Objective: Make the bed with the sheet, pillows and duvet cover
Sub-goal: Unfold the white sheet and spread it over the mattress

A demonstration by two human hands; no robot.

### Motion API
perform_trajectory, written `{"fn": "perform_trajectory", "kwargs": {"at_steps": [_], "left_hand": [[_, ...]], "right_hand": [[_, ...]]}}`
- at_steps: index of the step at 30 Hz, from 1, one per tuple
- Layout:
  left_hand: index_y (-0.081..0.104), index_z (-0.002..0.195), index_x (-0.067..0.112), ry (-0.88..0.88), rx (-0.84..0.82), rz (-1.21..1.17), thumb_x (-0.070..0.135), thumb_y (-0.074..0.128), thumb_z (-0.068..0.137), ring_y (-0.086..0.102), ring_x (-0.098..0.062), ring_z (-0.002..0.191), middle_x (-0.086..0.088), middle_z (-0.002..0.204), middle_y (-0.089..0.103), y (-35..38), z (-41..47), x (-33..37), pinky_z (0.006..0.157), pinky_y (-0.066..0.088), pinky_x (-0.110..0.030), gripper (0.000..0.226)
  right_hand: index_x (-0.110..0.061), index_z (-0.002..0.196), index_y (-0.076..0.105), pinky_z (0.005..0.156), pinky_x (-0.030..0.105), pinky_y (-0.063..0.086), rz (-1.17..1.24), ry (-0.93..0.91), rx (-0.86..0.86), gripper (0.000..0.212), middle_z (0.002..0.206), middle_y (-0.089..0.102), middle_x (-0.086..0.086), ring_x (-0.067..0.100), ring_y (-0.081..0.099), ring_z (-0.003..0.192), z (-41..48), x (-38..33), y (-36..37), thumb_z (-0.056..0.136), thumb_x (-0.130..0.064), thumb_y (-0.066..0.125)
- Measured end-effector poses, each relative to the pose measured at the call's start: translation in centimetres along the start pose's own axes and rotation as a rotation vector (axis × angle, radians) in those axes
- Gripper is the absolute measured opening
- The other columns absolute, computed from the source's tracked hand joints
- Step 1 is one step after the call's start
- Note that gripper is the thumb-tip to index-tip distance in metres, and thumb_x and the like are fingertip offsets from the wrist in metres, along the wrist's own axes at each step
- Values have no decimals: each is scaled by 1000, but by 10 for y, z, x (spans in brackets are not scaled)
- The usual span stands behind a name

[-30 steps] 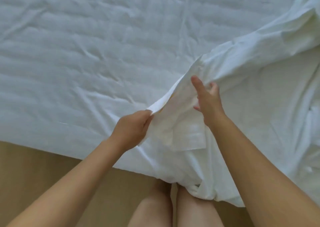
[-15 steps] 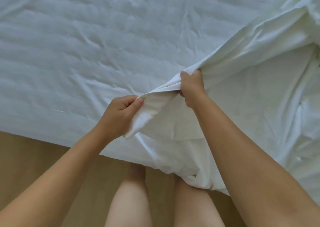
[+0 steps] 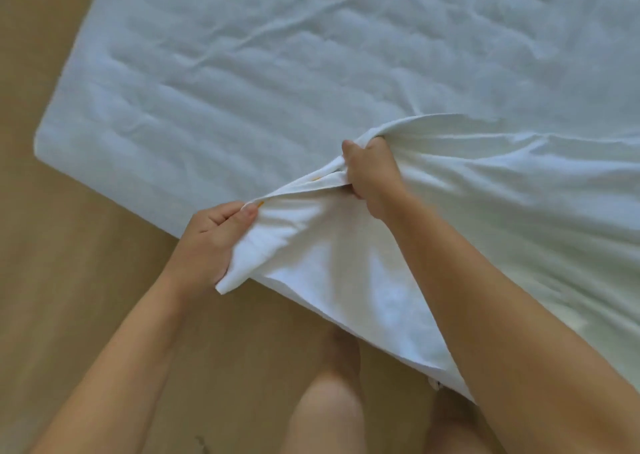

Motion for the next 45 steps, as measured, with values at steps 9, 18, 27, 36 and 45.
{"fn": "perform_trajectory", "kwargs": {"at_steps": [9, 18, 27, 36, 45], "left_hand": [[66, 115, 17, 4, 181, 701, 23, 42, 99, 54, -25, 104, -8, 111, 60, -38, 104, -88, 82, 40, -30, 29], [50, 66, 13, 70, -259, 516, 25, 55, 94, 36, -12, 53, 3, 57, 39, 6, 71, -75, 52, 27, -26, 31], [38, 66, -2, 2, 3, 115, 26, 55, 94, 32, -17, 56, -9, 64, 32, 11, 79, -49, 51, 26, -27, 43], [37, 61, 14, -104, 509, 47, 23, 52, 93, 32, -14, 56, -2, 62, 33, -39, 133, -35, 49, 31, -23, 36], [27, 144, 11, 29, 72, 1066, 31, 53, 87, 15, -28, 141, -10, 150, 26, 43, 140, -28, 110, 11, -53, 66]], "right_hand": [[-16, 77, 42, 33, 12, 26, 17, 187, 35, 19, 63, 38, 1, 7, 35, 34, 19, 57, 61, 95, -19, 44], [-27, 86, 61, 59, 21, 47, 211, 234, 215, 15, 87, 62, -5, 12, 59, 77, -25, 83, -7, 94, -19, 51], [-18, 70, 63, 45, 18, 45, 67, 91, 155, 24, 57, 61, -8, 2, 53, 44, -40, 76, -20, 88, -34, 62], [-16, 54, 22, 49, 27, 19, 36, -32, 106, 54, 56, 17, 1, 16, 20, 52, -52, 76, -16, 82, -30, 65], [-19, 46, 20, 44, 16, 20, -108, -25, -52, 47, 69, 32, -6, 7, 23, 49, -58, 81, -15, 76, -2, 52]]}}
Point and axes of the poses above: each hand's wrist, its own z-axis towards the middle knuckle, its own y-axis out of the palm, x = y × z, the point moved 1 cm from there along z, towards the middle knuckle
